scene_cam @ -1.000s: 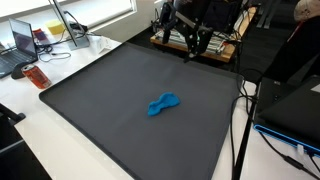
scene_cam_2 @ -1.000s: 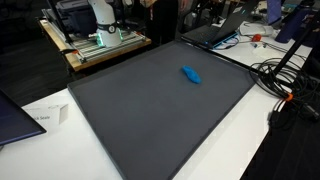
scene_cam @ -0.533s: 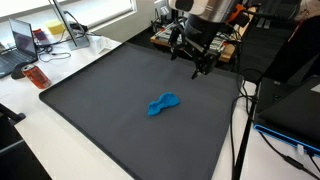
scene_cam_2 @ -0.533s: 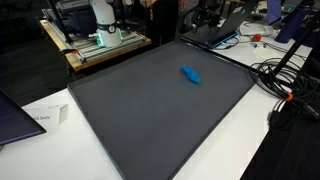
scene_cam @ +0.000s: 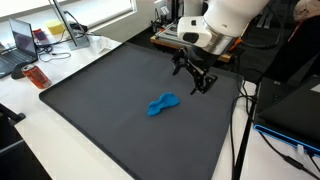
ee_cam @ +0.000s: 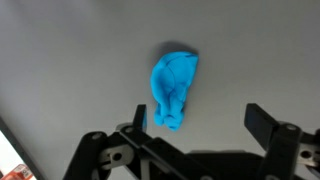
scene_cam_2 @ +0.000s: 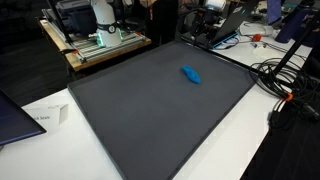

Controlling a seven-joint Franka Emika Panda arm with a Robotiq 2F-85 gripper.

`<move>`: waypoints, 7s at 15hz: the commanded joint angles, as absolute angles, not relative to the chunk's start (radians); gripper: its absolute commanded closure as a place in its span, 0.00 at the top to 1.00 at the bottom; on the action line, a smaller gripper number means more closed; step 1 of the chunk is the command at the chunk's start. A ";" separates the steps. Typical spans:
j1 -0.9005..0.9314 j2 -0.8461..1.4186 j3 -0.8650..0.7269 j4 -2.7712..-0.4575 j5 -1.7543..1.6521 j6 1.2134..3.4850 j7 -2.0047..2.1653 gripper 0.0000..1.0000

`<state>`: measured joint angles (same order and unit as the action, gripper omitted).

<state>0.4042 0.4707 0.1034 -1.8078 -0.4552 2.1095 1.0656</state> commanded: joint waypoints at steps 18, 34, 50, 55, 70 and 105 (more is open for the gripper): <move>0.469 0.487 0.043 -2.062 -0.702 2.360 1.424 1.00; 0.306 0.419 0.113 -1.971 -0.313 2.292 0.972 1.00; 0.175 0.611 0.060 -1.470 0.023 1.888 0.650 1.00; 0.152 0.734 0.043 -1.258 0.091 1.753 0.643 1.00; 0.077 1.004 0.050 -1.013 0.215 1.793 0.513 1.00; -0.256 0.590 0.268 -2.026 0.865 2.484 -0.430 1.00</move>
<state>-0.2490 0.6652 0.2609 -1.9254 0.7761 2.4523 -0.3517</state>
